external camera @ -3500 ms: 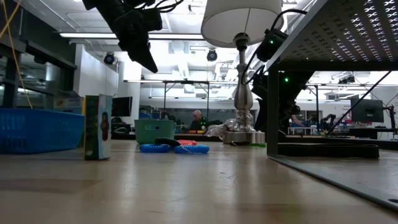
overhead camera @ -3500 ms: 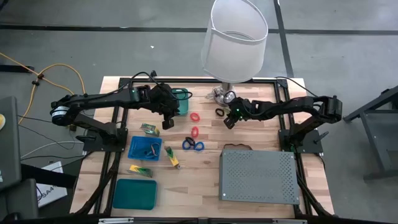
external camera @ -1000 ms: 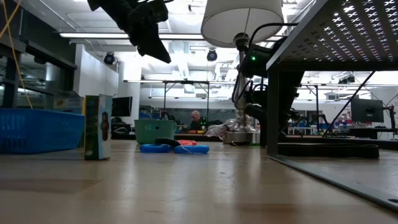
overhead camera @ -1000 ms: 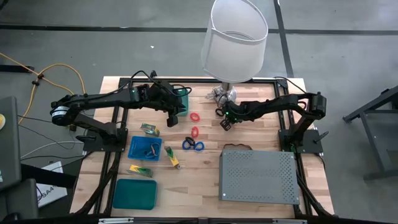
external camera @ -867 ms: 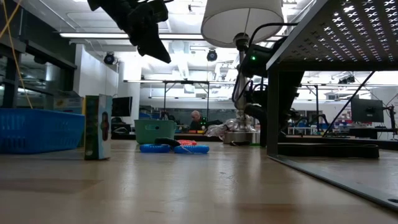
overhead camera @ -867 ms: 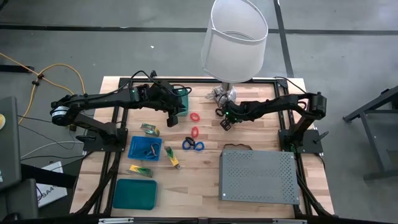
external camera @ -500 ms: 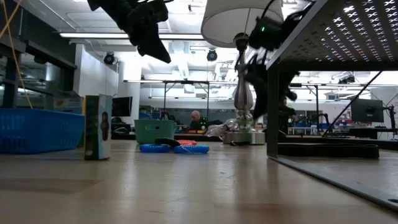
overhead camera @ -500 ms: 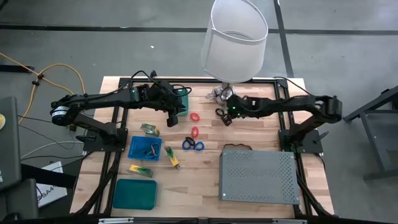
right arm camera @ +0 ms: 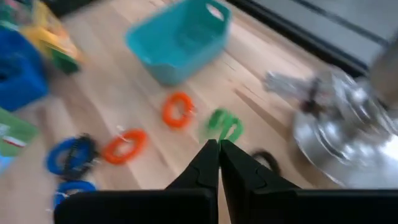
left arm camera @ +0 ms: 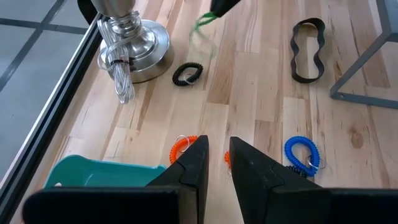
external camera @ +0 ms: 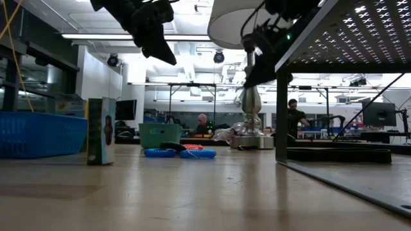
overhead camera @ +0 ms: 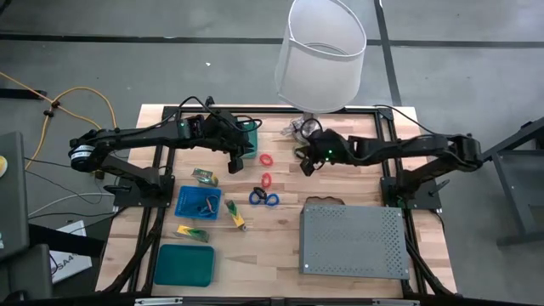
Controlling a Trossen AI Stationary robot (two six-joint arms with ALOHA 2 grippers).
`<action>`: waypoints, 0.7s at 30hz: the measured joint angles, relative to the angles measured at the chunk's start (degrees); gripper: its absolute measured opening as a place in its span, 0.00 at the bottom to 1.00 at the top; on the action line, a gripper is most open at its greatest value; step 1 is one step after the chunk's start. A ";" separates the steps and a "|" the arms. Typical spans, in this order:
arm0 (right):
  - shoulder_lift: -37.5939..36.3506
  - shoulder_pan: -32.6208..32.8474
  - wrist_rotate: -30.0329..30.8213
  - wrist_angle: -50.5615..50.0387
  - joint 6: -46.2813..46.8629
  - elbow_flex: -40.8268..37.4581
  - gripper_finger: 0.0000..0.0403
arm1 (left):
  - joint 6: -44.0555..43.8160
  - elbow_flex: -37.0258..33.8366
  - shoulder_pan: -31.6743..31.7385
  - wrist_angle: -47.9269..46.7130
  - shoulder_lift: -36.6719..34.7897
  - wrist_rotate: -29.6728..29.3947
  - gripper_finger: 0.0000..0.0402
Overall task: Pick & Place Office Desk Supplies
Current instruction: Put the green rubber bands into the top blue bin
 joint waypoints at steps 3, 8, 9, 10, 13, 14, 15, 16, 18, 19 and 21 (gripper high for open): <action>0.00 2.12 0.21 3.59 -0.82 0.00 0.01 | 0.00 0.01 -0.01 0.01 0.00 0.00 0.15; 0.98 5.57 1.39 10.26 -3.35 0.02 0.01 | 0.00 0.00 -0.01 0.01 0.00 0.00 0.15; 1.44 6.23 1.73 11.36 -3.76 0.02 0.01 | 0.00 0.00 -0.01 0.00 0.00 0.00 0.15; 1.94 6.77 1.96 12.38 -4.41 0.02 0.01 | 0.00 0.02 -0.01 -0.01 0.00 0.00 0.15; 3.99 8.36 2.35 17.96 -6.19 0.02 0.01 | 0.00 0.00 0.01 -0.01 0.00 0.00 0.15; 4.39 8.72 2.33 19.24 -6.63 0.02 0.01 | 0.00 0.00 -0.01 0.01 -0.01 0.00 0.15; 5.00 8.91 2.34 20.53 -7.37 0.01 0.01 | 0.00 0.01 -0.01 0.00 -0.01 0.01 0.15; 5.88 9.15 2.59 22.52 -7.98 0.00 0.01 | 0.00 0.00 -0.01 0.01 -0.02 0.00 0.15; 7.18 9.71 3.74 25.39 -9.17 0.06 0.01 | 0.00 0.01 -0.01 0.01 -0.02 0.01 0.15; 7.64 9.78 3.88 26.07 -9.39 0.00 0.01 | 0.00 0.00 -0.01 -0.01 -0.02 0.02 0.15; 9.12 9.79 3.95 29.76 -10.40 0.04 0.01 | 0.00 0.00 -0.01 0.01 -0.02 0.00 0.15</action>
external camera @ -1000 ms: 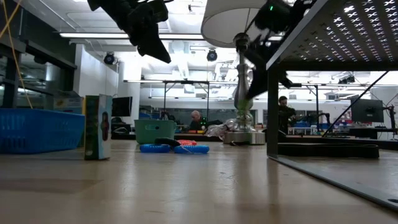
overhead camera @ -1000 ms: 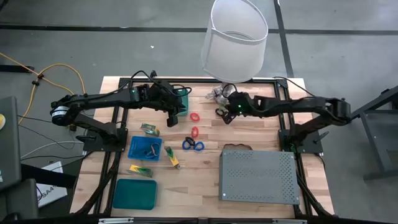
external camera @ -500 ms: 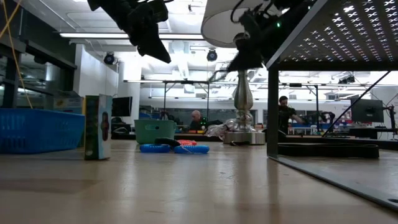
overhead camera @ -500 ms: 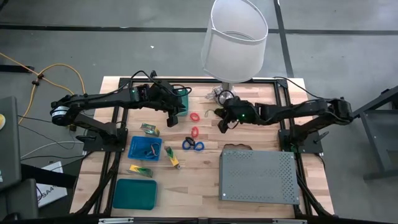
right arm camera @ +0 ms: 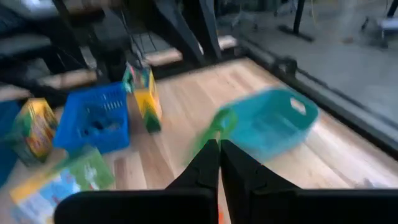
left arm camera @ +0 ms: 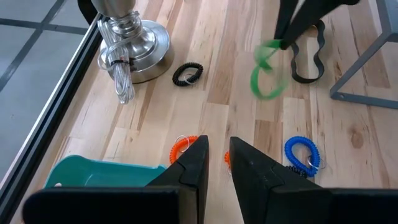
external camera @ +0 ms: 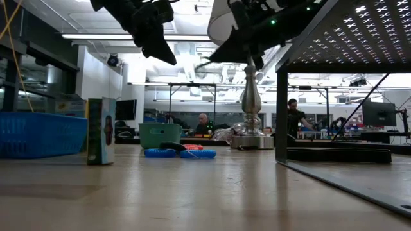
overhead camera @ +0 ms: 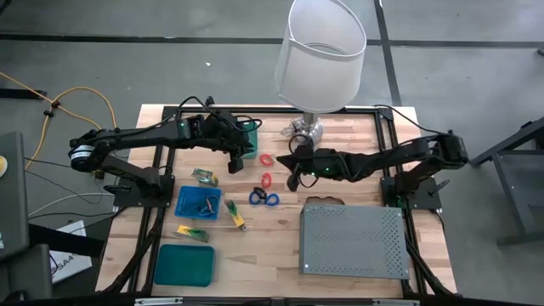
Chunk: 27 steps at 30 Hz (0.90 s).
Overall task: Pick & Place Office Desk Supplies
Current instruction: Put the green rubber bands into the top blue bin
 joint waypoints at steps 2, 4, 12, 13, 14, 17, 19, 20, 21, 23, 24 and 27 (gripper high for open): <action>1.22 0.00 -0.25 2.31 -0.17 0.01 0.01 | 0.00 0.00 0.00 0.01 0.00 0.00 0.15; 2.46 0.00 -0.49 4.51 -0.26 -0.02 0.01 | 0.00 0.00 0.00 0.00 0.00 0.00 0.15; 3.10 0.00 -0.57 5.39 -0.42 -0.02 0.01 | 0.00 0.01 0.00 0.01 0.00 0.00 0.15; 3.10 0.00 -0.57 5.34 -0.57 -0.02 0.01 | 0.00 0.00 0.00 0.02 0.00 0.00 0.15; 3.10 0.00 -0.57 5.35 -0.78 -0.02 0.01 | 0.00 0.01 0.00 0.02 0.00 0.01 0.15; 3.10 0.00 -0.57 5.38 -1.43 -0.02 0.01 | 0.00 0.00 0.00 0.05 0.00 0.00 0.15; 3.10 0.00 -0.59 5.34 -1.43 -0.02 0.01 | 0.00 0.00 0.01 0.47 0.00 0.00 0.15; 3.10 0.00 -0.59 5.36 -1.45 -0.02 0.01 | 0.00 0.00 0.00 0.90 0.00 0.00 0.15; 3.10 0.00 -0.59 5.38 -1.45 -0.02 0.01 | 0.00 0.00 0.00 1.49 0.00 0.02 0.15; 3.10 0.00 -0.58 5.36 -1.46 -0.02 0.01 | 0.00 0.00 0.00 3.02 0.00 0.01 0.15; 3.10 0.00 -0.59 5.36 -1.46 -0.02 0.01 | 0.00 0.00 0.00 3.56 0.00 0.00 0.15; 3.10 0.00 -0.59 5.36 -1.46 -0.02 0.01 | 0.00 0.00 0.00 4.03 0.00 0.02 0.15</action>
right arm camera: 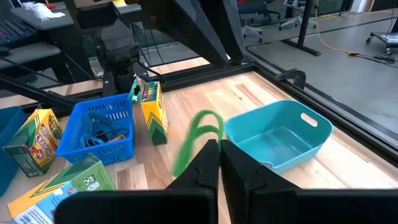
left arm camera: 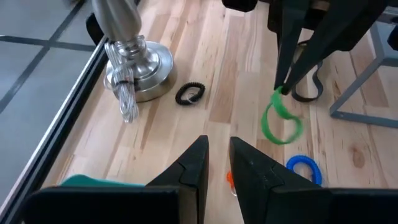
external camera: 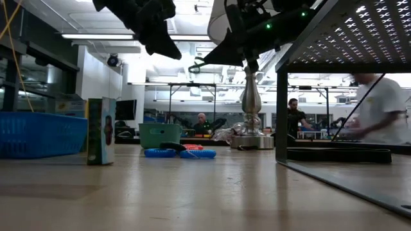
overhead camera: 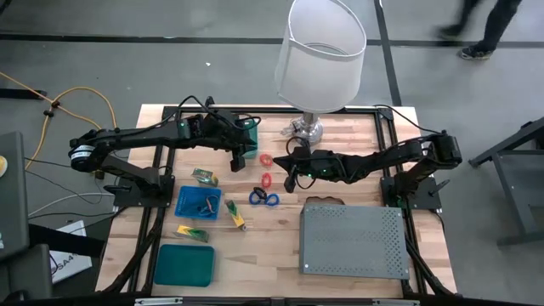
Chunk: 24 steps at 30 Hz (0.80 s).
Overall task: Pick & Place Office Desk Supplies
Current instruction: Put the green rubber bands into the top blue bin
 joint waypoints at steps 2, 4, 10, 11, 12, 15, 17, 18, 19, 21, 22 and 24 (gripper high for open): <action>0.00 0.00 -0.02 0.00 0.00 0.00 0.01 | 0.00 0.00 0.02 0.86 0.00 0.00 0.15; 0.00 0.00 -0.02 0.00 -0.16 0.00 0.01 | 0.00 0.00 0.02 2.07 0.04 0.00 0.15; 0.00 -0.13 0.00 0.53 -0.48 0.00 0.01 | -1.90 0.00 -0.02 4.28 0.09 0.57 0.15; 0.00 -0.13 0.00 0.66 -0.48 0.00 0.01 | -2.08 0.00 -0.02 4.10 0.11 1.43 0.15; -0.02 -0.13 0.00 0.74 -0.48 0.00 0.01 | -2.19 0.00 -0.02 4.04 0.11 2.65 0.15; -0.02 -0.15 0.00 0.90 -1.00 0.00 0.01 | -2.24 0.00 -0.02 4.09 0.11 7.60 0.15; -0.02 -0.15 0.00 0.92 -1.53 0.00 0.01 | -2.22 0.00 -0.04 4.07 0.11 10.40 0.15; -0.02 -0.15 0.00 1.02 -1.59 0.00 0.01 | -2.21 0.00 -0.05 4.08 0.11 11.23 0.15; -0.02 -0.15 0.00 1.24 -1.67 0.00 0.01 | -2.23 0.00 -0.19 4.08 0.11 11.70 0.15; -0.02 -0.15 0.00 2.21 -2.08 0.00 0.01 | -2.23 0.00 -0.59 4.08 0.13 11.52 0.15; -0.04 -0.15 0.01 2.62 -2.29 0.00 0.01 | -2.21 0.00 -0.79 4.08 0.15 10.83 0.15; -0.07 -0.15 0.00 3.23 -3.00 0.00 0.01 | -2.39 0.00 -1.38 4.04 0.22 9.62 0.15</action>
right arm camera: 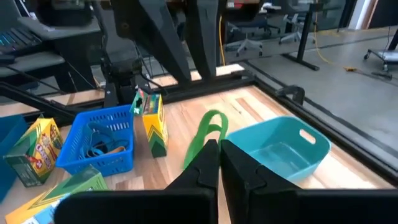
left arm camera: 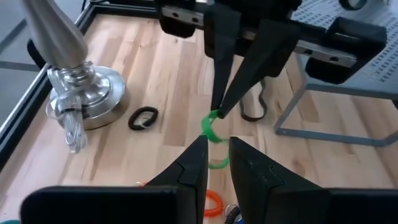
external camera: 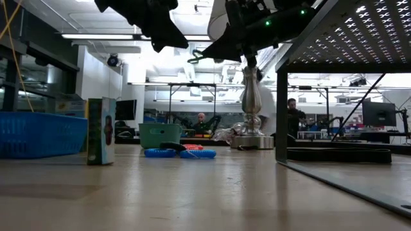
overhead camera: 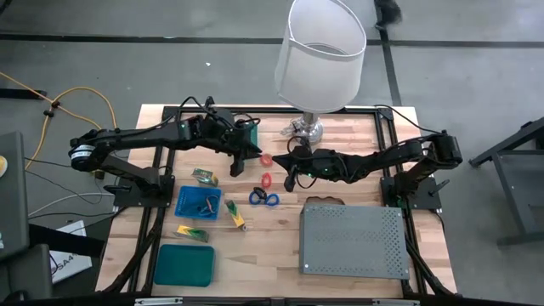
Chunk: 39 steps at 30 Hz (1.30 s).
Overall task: Pick & Place Office Desk Supplies
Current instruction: Put the green rubber bands into the top blue bin
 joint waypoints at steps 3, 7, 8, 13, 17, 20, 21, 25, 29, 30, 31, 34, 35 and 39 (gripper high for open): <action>0.00 0.00 0.00 0.55 -0.41 0.00 0.01 | -0.21 0.00 -0.65 0.06 0.27 -1.34 0.15; -0.02 0.00 0.00 1.18 -0.43 0.00 0.01 | -0.30 0.00 -1.39 0.07 1.75 -2.21 0.15; -0.01 0.00 -0.01 1.19 -0.43 0.00 0.01 | -0.29 0.00 -1.40 0.15 2.33 -2.18 0.15; -0.01 0.03 -0.25 1.16 -0.43 0.00 0.01 | -0.25 0.00 -1.40 -0.07 5.51 -2.22 0.17; -0.02 0.04 -1.34 1.05 -0.41 0.00 0.00 | -0.23 0.00 -1.40 0.15 6.56 -2.22 0.23; -0.01 0.03 -1.52 0.91 -0.41 0.00 0.00 | -0.01 0.00 -1.40 0.38 6.56 -2.21 0.31; -0.02 0.04 -1.53 0.87 -0.41 0.00 0.00 | -0.01 0.00 -1.40 0.41 6.56 -2.19 0.33; -0.02 0.04 -1.55 0.69 -0.41 0.00 0.00 | -0.05 0.00 -1.38 0.68 6.56 -2.19 0.40; -0.02 0.15 -1.60 0.00 -0.10 0.00 0.00 | -0.08 0.00 -1.38 0.75 6.56 -2.19 0.42; -0.02 0.18 -1.62 -0.30 0.04 0.00 0.00 | -0.09 0.00 -1.38 0.79 6.56 -2.19 0.42; -0.02 0.35 -1.62 -0.57 0.11 0.00 0.00 | -0.10 0.00 -1.38 0.89 6.56 -2.19 0.42; -0.02 0.91 -1.60 -1.36 0.20 0.00 0.00 | -0.23 0.00 -1.38 1.58 6.56 -2.19 0.42; -0.01 1.20 -1.60 -1.48 0.20 0.00 0.00 | -0.23 0.00 -1.38 1.86 6.56 -2.18 0.42; 0.00 2.10 -1.60 -1.46 0.20 0.00 0.00 | -0.24 0.00 -1.38 2.46 6.54 -2.17 0.42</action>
